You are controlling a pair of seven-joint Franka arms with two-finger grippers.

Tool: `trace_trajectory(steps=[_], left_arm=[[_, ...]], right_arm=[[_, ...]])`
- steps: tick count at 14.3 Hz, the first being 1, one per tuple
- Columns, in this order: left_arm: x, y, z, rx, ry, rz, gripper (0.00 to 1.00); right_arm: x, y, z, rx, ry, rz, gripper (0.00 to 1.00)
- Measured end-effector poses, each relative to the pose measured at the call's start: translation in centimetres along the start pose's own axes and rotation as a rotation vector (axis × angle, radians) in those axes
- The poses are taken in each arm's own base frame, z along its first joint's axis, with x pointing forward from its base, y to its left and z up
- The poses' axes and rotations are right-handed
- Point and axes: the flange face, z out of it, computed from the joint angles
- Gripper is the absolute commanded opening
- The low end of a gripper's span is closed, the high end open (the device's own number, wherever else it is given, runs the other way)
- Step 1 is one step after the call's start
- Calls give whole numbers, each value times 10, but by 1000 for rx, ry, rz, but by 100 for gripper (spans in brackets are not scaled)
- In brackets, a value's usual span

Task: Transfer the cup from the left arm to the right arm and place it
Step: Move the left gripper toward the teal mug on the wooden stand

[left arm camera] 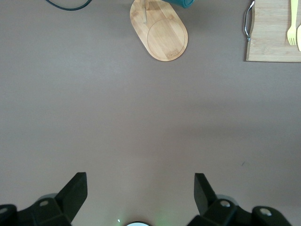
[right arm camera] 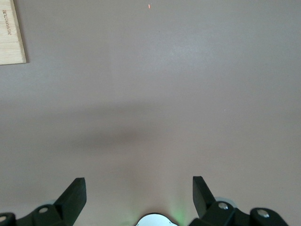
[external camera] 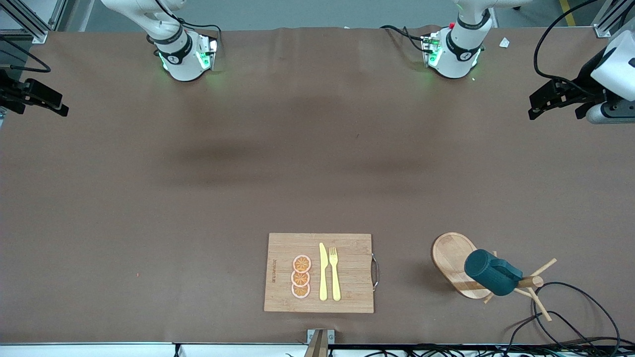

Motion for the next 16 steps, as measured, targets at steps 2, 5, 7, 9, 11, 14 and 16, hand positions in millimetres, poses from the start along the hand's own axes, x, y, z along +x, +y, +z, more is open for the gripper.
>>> trace_trajectory(steps=[2, 5, 7, 9, 11, 14, 16], left_arm=[[0, 0, -2, 0, 4, 0, 100], [5, -4, -7, -4, 19, -10, 100], [19, -16, -3, -7, 20, -32, 100], [40, -21, 14, -9, 11, -42, 100], [66, -17, 33, -17, 46, -85, 100], [90, -8, 58, -75, 58, -218, 100], [103, -6, 71, -117, 63, -289, 100]], right_arm=[[0, 0, 0, 0, 0, 0, 100], [0, 0, 0, 0, 0, 0, 100], [0, 0, 0, 0, 0, 0, 100], [0, 0, 0, 0, 0, 0, 100], [0, 0, -2, 0, 4, 0, 100], [-1, 0, -9, 0, 19, 1, 100], [-1, 1, -10, 0, 21, 1, 100]])
